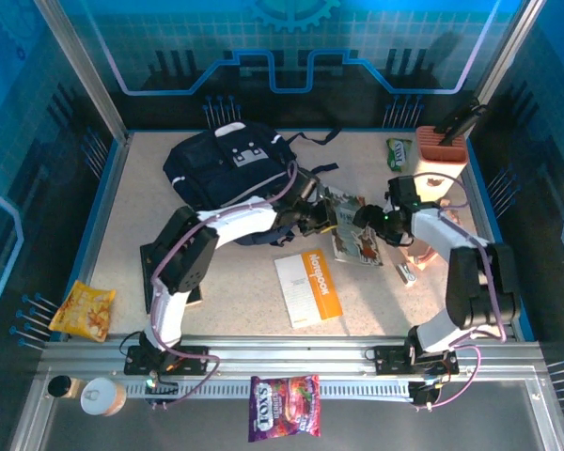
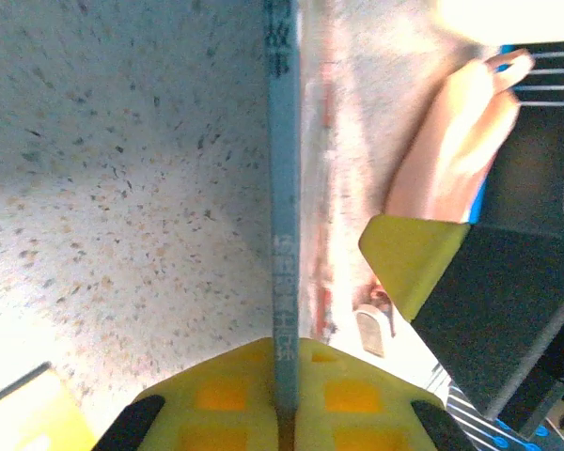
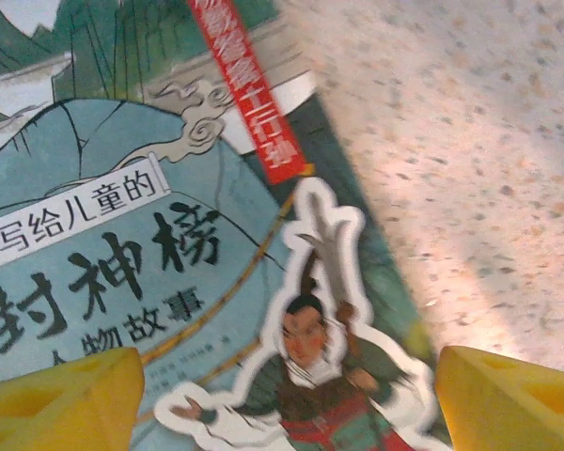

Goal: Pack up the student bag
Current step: Pick up the book from the middle-right of the table, then pass the book.

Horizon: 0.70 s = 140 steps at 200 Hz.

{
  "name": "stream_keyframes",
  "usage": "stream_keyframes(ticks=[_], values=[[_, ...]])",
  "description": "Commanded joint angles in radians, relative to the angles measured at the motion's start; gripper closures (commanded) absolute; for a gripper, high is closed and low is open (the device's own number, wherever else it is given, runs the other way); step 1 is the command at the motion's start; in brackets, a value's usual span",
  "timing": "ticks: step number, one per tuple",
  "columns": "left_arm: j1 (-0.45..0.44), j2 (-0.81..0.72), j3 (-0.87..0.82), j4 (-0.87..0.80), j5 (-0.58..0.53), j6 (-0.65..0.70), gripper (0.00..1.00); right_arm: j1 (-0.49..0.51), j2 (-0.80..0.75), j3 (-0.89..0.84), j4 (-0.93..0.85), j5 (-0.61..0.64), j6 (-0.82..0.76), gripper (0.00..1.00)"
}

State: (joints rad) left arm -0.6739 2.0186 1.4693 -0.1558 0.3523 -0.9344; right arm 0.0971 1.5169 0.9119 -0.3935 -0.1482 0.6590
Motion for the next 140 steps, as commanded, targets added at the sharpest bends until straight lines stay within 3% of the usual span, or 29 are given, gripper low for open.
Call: stream_keyframes(ticks=[1, 28, 60, 97, 140], values=[[0.055, -0.151, -0.062, 0.048, -0.033, 0.033, 1.0, -0.016, -0.108, -0.027, 0.105, -0.136, 0.069, 0.17], [0.127, -0.286, -0.177, 0.098, -0.059, -0.006, 1.0, -0.007, -0.192, -0.123, 0.288, -0.277, 0.225, 0.15], [0.23, -0.419, -0.33, 0.208, -0.089, -0.143, 1.0, 0.055, -0.204, -0.194, 0.547, -0.376, 0.465, 0.14], [0.304, -0.524, -0.469, 0.355, -0.156, -0.305, 1.0, 0.167, -0.138, -0.223, 0.83, -0.38, 0.729, 0.12], [0.315, -0.534, -0.495, 0.407, -0.173, -0.389, 1.0, 0.282, 0.031, -0.17, 1.08, -0.369, 0.919, 0.11]])
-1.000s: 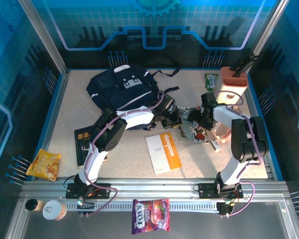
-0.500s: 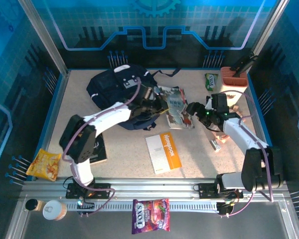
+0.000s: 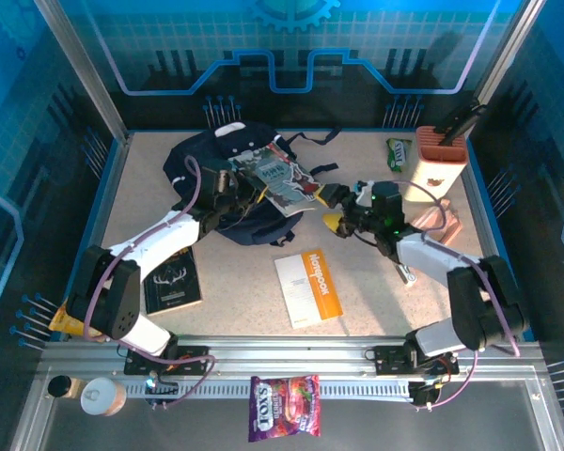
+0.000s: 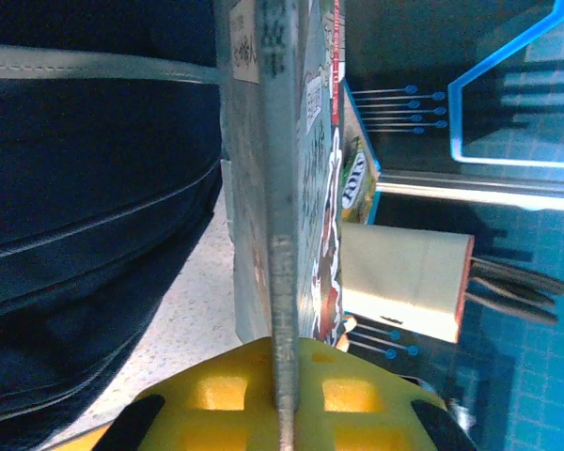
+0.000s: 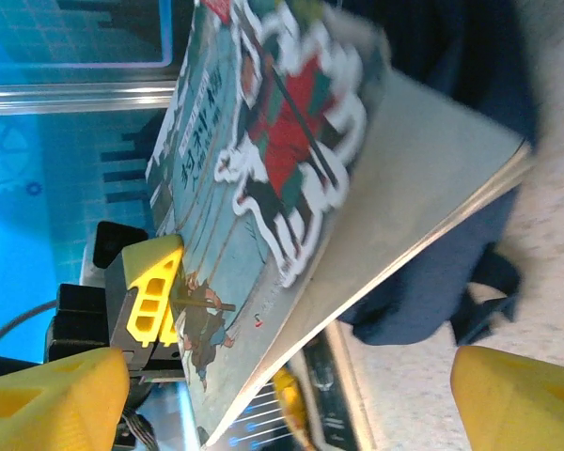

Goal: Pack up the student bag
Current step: Pass the book.

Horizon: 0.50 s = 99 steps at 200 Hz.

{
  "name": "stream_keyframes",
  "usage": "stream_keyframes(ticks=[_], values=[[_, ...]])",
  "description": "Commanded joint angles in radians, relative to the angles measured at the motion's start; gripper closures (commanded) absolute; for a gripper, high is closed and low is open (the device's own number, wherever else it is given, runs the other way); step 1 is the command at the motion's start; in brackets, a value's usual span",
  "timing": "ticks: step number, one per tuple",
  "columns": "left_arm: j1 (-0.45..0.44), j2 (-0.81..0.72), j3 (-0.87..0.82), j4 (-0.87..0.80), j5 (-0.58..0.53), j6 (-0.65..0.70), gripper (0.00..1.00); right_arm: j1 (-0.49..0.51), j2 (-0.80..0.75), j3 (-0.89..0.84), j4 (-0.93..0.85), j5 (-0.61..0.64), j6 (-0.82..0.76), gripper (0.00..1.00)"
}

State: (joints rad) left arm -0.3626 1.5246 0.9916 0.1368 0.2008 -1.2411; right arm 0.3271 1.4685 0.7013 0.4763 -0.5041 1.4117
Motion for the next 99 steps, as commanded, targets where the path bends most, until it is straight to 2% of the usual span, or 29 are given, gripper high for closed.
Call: stream_keyframes(ticks=[1, 21, 57, 81, 99], values=[[0.004, -0.04, -0.018, 0.115, -0.021, -0.085, 1.0, 0.054, 0.083, 0.042, 0.216, -0.012, 0.17, 0.11], [0.005, -0.044, -0.034, 0.134, -0.024, -0.101, 1.0, 0.093, 0.161, 0.078, 0.298, -0.002, 0.214, 0.11], [0.012, -0.06, -0.048, 0.133, -0.011, -0.111, 1.0, 0.131, 0.263, 0.104, 0.411, 0.048, 0.28, 0.2], [0.016, -0.085, -0.08, 0.129, -0.01, -0.105, 1.0, 0.133, 0.29, 0.102, 0.434, 0.072, 0.289, 0.3], [0.02, -0.095, -0.099, 0.145, 0.003, -0.073, 1.0, 0.134, 0.289, 0.087, 0.449, 0.099, 0.278, 0.41]])
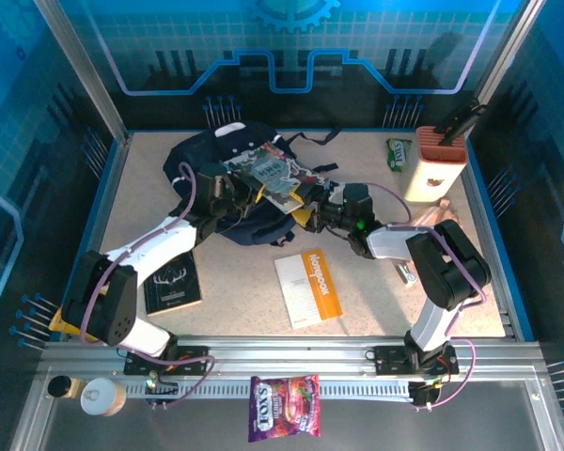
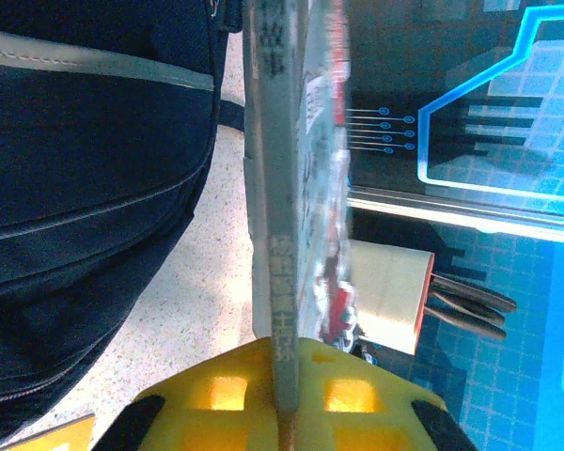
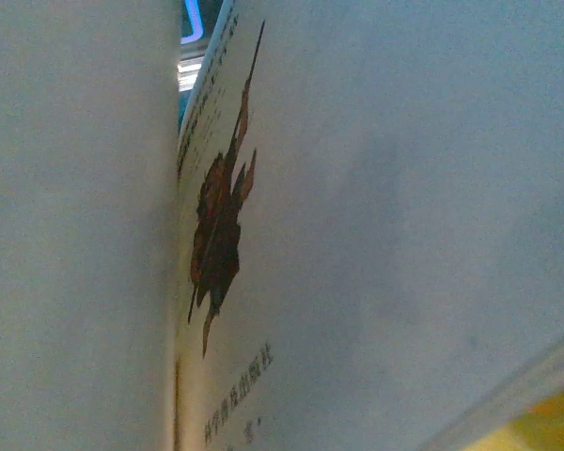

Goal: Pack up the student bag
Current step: Pass the book, then open the student bag at the top-center of the table.

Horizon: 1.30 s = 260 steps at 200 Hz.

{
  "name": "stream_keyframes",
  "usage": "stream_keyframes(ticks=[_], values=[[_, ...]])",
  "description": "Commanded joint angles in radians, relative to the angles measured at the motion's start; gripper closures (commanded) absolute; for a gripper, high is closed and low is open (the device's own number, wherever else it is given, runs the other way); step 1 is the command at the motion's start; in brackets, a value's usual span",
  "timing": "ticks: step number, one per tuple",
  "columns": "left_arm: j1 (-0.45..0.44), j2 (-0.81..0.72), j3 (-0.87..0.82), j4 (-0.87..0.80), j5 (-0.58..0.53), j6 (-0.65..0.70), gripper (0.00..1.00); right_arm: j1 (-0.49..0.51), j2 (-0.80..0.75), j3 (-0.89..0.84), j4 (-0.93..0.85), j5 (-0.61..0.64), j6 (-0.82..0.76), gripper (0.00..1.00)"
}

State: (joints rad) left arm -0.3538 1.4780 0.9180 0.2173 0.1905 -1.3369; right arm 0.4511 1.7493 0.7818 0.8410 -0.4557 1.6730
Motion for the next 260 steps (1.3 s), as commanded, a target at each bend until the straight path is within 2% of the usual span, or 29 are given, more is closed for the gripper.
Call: stream_keyframes(ticks=[1, 23, 47, 70, 88, 108, 140, 167, 181, 214, 223, 232, 260], values=[[0.012, -0.048, -0.024, 0.065, 0.015, 0.025, 1.0, 0.01, 0.009, 0.005, 0.083, 0.053, 0.016, 0.42], [0.027, -0.039, -0.036, 0.059, 0.044, 0.058, 1.0, 0.021, -0.004, -0.041, 0.101, 0.116, 0.004, 0.57], [0.042, -0.034, -0.038, 0.042, 0.073, 0.098, 1.0, 0.03, 0.002, -0.051, 0.116, 0.139, 0.0, 0.79], [0.052, -0.034, -0.025, -0.008, 0.085, 0.148, 1.0, 0.045, 0.003, -0.055, 0.112, 0.176, 0.003, 0.92], [0.066, -0.032, -0.02, -0.043, 0.083, 0.178, 0.84, 0.052, -0.003, -0.046, 0.09, 0.196, -0.027, 1.0], [0.085, -0.032, -0.005, -0.109, 0.065, 0.238, 0.53, 0.051, -0.035, -0.035, 0.052, 0.221, -0.089, 1.0], [0.114, -0.018, 0.085, -0.278, -0.02, 0.453, 0.36, 0.046, -0.142, -0.015, -0.098, 0.251, -0.304, 1.0], [0.118, 0.026, 0.156, -0.32, -0.073, 0.653, 0.27, 0.037, -0.255, -0.001, -0.313, 0.304, -0.47, 1.0], [0.122, 0.046, 0.194, -0.342, -0.085, 0.692, 0.22, 0.03, -0.309, 0.018, -0.45, 0.33, -0.519, 1.0], [0.121, 0.081, 0.259, -0.367, -0.065, 0.824, 0.18, 0.007, -0.445, 0.077, -0.751, 0.372, -0.6, 1.0], [0.118, 0.082, 0.264, -0.37, -0.053, 0.88, 0.15, -0.001, -0.478, 0.079, -0.788, 0.372, -0.624, 1.0], [0.118, 0.083, 0.266, -0.376, -0.042, 0.926, 0.08, -0.015, -0.507, 0.074, -0.813, 0.368, -0.641, 1.0], [0.1, 0.094, 0.266, -0.396, 0.008, 1.043, 0.02, -0.077, -0.581, 0.031, -0.803, 0.27, -0.719, 1.0]])
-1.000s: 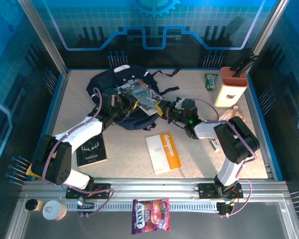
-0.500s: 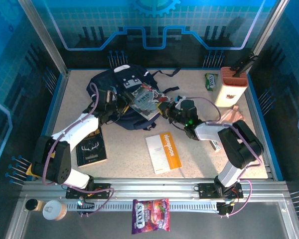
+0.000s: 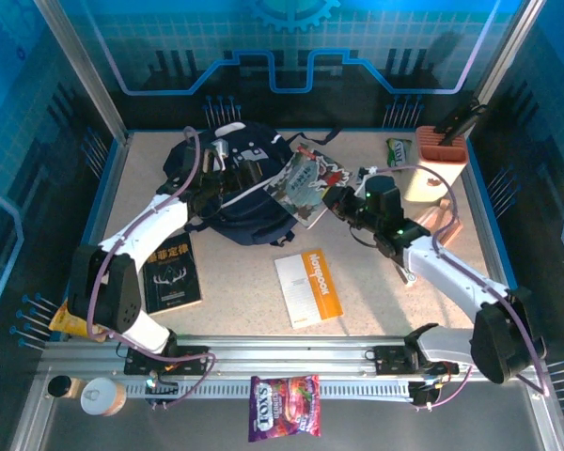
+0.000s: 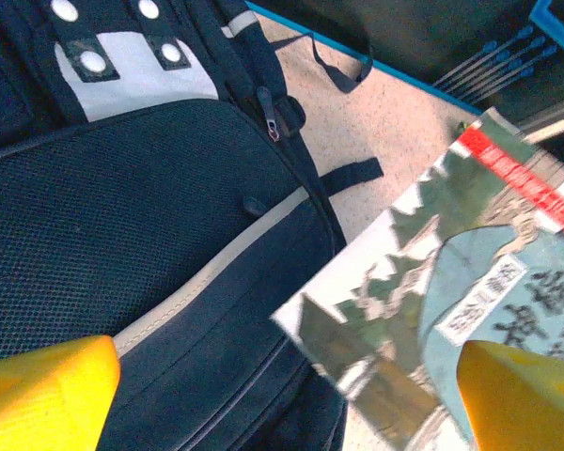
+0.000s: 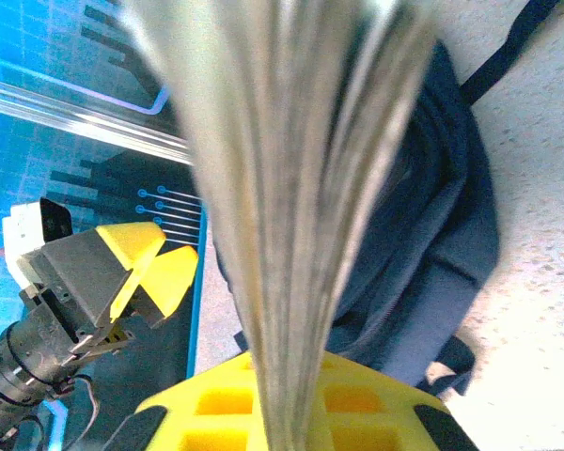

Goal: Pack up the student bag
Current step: Open the student bag at the top-center of the table.

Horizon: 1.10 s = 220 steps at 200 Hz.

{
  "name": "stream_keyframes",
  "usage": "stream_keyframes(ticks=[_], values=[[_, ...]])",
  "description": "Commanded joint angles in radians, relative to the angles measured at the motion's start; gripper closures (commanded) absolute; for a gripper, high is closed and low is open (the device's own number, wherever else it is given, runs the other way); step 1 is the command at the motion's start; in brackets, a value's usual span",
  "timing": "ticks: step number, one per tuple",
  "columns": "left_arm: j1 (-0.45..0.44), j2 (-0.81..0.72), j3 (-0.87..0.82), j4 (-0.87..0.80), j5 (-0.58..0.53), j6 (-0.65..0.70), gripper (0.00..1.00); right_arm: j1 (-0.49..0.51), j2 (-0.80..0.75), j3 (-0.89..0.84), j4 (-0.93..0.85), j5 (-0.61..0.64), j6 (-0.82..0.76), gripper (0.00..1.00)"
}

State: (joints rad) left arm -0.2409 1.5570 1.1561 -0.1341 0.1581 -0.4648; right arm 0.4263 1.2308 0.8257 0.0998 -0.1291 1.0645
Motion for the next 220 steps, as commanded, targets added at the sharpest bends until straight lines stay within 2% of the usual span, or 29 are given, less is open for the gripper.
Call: stream_keyframes(ticks=[1, 20, 47, 71, 89, 100, 117, 152, 177, 220], values=[[-0.014, 0.016, 0.028, -0.046, 0.039, 0.17, 0.02, -0.056, -0.065, -0.013, -0.061, -0.061, -0.114, 1.0], [-0.03, 0.019, 0.022, -0.059, 0.037, 0.174, 0.01, -0.118, -0.093, -0.031, -0.074, -0.155, -0.138, 1.0], [-0.069, 0.071, 0.069, -0.155, 0.022, 0.285, 0.01, -0.193, -0.101, -0.049, -0.091, -0.295, -0.175, 1.0], [-0.116, 0.122, 0.116, -0.216, -0.04, 0.409, 0.01, -0.24, -0.096, -0.045, -0.113, -0.381, -0.184, 1.0], [-0.151, 0.16, 0.167, -0.265, -0.153, 0.511, 0.01, -0.268, -0.093, -0.041, -0.118, -0.421, -0.193, 1.0], [-0.155, 0.197, 0.218, -0.324, -0.185, 0.552, 0.03, -0.285, -0.092, -0.038, -0.122, -0.447, -0.196, 1.0], [-0.156, 0.263, 0.29, -0.415, -0.232, 0.607, 0.08, -0.305, -0.088, -0.031, -0.137, -0.466, -0.204, 1.0], [-0.166, 0.377, 0.402, -0.59, -0.23, 0.724, 0.2, -0.361, -0.085, -0.027, -0.163, -0.464, -0.21, 1.0], [-0.184, 0.412, 0.445, -0.611, -0.262, 0.762, 0.25, -0.408, -0.076, 0.004, -0.228, -0.455, -0.234, 1.0], [-0.213, 0.466, 0.482, -0.586, -0.398, 0.829, 0.34, -0.426, -0.044, 0.048, -0.254, -0.465, -0.278, 1.0]])
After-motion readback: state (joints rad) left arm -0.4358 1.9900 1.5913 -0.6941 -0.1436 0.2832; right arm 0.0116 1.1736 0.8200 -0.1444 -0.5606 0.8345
